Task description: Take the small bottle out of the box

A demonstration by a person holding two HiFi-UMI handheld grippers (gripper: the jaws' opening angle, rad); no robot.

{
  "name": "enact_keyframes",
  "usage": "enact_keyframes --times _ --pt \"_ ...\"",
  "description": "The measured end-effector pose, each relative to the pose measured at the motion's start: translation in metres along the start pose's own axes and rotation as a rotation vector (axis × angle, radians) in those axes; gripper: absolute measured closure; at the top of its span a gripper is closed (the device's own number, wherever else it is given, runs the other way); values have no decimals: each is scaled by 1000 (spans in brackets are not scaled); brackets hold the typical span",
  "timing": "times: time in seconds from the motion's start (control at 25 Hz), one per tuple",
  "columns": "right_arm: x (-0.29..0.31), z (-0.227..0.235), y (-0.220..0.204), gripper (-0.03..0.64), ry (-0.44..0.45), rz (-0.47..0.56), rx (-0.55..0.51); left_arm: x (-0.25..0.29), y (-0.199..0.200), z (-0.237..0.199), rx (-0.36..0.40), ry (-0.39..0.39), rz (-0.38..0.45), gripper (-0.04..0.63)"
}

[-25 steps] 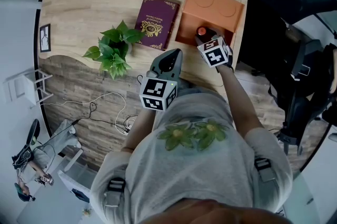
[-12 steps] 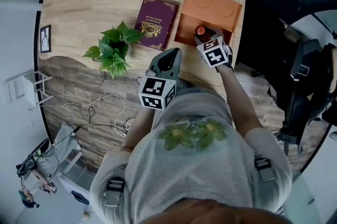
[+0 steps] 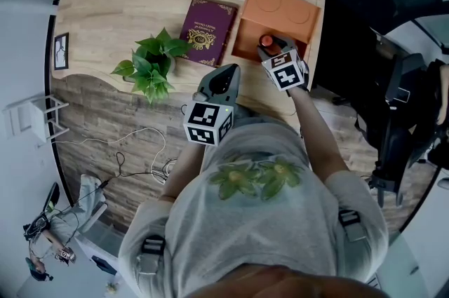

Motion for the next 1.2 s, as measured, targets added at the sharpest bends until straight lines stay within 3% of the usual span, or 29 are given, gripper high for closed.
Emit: enact_keyframes --times 1.2 --pt "-40 -15 22 403 29 108 -32 -15 9 -9 25 39 42 588"
Point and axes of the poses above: the fingertips, and each gripper's own axes: x forward along the fingers, z to its right, y out of its top, the point moved 9 cm from there along -x, backward along the fingers, and after that the axes turned 15 degrees about x, right-handed, at the moved point
